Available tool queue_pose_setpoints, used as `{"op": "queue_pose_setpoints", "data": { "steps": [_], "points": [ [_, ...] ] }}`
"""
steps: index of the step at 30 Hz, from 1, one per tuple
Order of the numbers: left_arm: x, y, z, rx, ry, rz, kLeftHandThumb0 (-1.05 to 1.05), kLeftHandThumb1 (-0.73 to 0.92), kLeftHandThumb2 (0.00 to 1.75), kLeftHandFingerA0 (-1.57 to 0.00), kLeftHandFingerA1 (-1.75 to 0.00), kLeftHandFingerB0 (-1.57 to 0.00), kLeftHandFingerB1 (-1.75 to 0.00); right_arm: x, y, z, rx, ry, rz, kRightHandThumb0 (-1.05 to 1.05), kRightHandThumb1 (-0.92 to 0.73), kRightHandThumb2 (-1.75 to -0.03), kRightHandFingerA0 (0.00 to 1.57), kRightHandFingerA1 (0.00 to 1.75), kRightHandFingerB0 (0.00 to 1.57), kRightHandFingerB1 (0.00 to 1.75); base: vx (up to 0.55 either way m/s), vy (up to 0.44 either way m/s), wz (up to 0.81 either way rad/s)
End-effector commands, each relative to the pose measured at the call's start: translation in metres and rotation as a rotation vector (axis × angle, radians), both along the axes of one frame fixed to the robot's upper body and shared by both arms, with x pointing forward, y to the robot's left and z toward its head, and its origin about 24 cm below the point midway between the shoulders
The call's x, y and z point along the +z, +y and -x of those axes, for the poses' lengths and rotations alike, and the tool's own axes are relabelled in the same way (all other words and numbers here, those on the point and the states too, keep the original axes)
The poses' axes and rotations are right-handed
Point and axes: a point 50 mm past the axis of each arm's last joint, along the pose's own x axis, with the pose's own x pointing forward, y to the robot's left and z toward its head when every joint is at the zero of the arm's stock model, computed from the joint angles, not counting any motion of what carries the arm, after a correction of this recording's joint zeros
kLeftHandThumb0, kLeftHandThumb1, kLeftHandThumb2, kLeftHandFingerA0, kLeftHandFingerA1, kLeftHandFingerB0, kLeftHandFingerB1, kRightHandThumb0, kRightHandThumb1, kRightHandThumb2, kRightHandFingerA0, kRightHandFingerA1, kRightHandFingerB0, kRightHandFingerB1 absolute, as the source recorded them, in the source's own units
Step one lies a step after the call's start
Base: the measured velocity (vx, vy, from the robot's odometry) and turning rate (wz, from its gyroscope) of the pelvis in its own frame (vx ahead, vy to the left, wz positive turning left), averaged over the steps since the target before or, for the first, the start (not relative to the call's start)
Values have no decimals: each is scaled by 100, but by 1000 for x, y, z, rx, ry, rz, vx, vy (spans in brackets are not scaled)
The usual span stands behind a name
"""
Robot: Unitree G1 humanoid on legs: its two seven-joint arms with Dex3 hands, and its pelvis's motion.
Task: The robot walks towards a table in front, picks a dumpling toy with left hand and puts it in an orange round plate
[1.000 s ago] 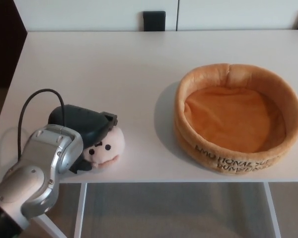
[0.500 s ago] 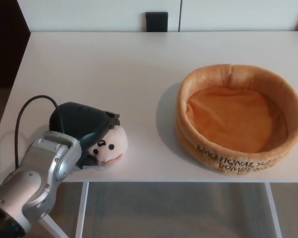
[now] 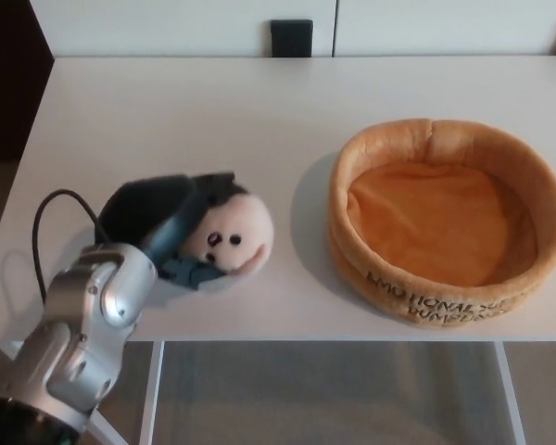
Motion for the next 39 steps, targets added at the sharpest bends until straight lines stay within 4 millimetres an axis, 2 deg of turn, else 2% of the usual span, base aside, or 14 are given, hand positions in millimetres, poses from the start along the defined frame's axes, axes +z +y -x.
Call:
{"op": "queue_pose_setpoints", "data": {
  "steps": [1,8,10,13,16,18,19,20,23,24,26,30,33,39],
  "points": [
    [54,4,-11,19,-36,333,-12,76,62,-102,-115,-88,-65,7,-9,-5,13,2,46,-28,-51,-65,90,133,43,43,0,0,0],
    [99,-14,-25,-54,-141,333,-9,77,60,-107,-94,-89,-62,6,-8,-5,22,7,51,-24,-56,-57,87,123,45,37,0,0,0],
    [108,-27,-31,-71,-183,273,-14,76,60,-110,-91,-92,-59,5,-7,-4,19,7,47,-23,-57,-57,90,107,45,37,0,0,0],
    [109,-33,-32,-70,-187,256,-22,74,64,-106,-88,-94,-54,4,-7,-1,19,10,46,-23,-57,-57,91,102,45,37,0,0,0],
    [113,-51,-34,-104,-181,285,-19,75,62,-106,-91,-93,-61,4,-9,1,27,25,61,-25,-56,-57,87,126,46,37,0,0,0],
    [114,-66,-36,-126,-171,254,-19,74,63,-109,-87,-94,-60,4,-9,1,27,24,61,-34,-48,-71,88,113,41,45,0,0,0],
    [114,-69,-37,-129,-171,245,-19,74,63,-109,-87,-94,-60,4,-9,0,28,24,61,-34,-48,-71,88,113,41,45,0,0,0],
    [112,-76,-38,-137,-157,241,-20,77,63,-108,-97,-91,-65,4,-8,1,22,22,58,-24,-56,-58,83,134,45,37,0,0,0],
    [106,-93,-39,-152,-133,227,-19,76,64,-106,-102,-92,-64,3,-7,2,11,20,55,-24,-56,-57,84,123,47,37,0,0,0],
    [104,-99,-40,-153,-124,224,-22,74,67,-81,-144,-87,-75,3,-7,1,18,21,59,-26,-57,-58,90,109,46,36,0,0,0],
    [99,-108,-40,-153,-113,220,-21,71,67,-78,-155,-86,-82,4,-8,1,23,23,64,-24,-58,-58,90,107,46,37,0,0,0],
    [89,-123,-39,-168,-112,190,-17,69,69,-84,-145,-87,-81,4,-7,-1,12,16,60,-23,-57,-57,85,121,46,37,0,0,0],
    [80,-129,-38,-170,-87,165,-16,69,68,-101,-115,-90,-71,3,-5,-2,31,19,63,-24,-56,-58,85,135,45,37,0,0,0],
    [72,-139,-38,-179,-59,120,-16,65,60,-96,-112,-92,-59,4,-4,-5,26,13,58,-24,-56,-58,83,132,45,37,0,0,0]
  ]
}}
